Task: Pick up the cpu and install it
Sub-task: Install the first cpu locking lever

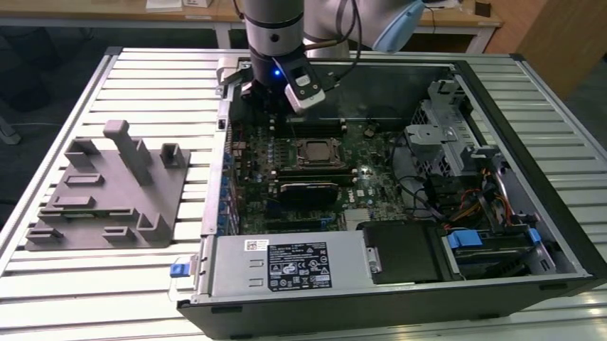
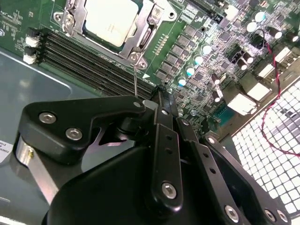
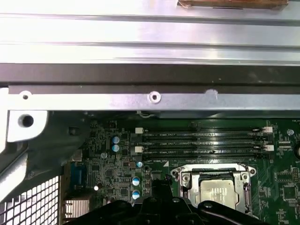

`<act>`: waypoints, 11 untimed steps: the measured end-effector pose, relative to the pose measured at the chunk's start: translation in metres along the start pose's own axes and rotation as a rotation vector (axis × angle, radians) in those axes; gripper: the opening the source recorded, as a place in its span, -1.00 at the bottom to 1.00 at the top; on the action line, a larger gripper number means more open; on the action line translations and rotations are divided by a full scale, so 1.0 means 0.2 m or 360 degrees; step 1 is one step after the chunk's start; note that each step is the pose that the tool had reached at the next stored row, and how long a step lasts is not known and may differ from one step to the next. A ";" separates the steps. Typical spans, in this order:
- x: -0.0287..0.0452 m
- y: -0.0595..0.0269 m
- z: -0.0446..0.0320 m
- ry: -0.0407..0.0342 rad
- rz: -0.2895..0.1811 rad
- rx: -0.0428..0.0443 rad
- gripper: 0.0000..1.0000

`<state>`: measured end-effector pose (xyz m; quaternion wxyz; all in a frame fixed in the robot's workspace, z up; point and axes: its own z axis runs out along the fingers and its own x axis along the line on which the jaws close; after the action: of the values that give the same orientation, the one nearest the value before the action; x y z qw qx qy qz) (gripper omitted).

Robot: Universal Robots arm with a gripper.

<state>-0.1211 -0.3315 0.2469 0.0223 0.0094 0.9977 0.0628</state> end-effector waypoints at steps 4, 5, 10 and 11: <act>-0.001 0.015 0.003 0.0001 0.0000 0.0000 -0.79; -0.003 0.018 0.003 0.0001 0.0000 0.0000 -0.79; -0.021 0.034 0.007 0.0002 0.0000 0.0000 -0.79; -0.027 0.037 0.009 0.0002 0.0000 0.0000 -0.79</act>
<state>-0.1155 -0.3240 0.2464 0.0217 0.0093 0.9977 0.0628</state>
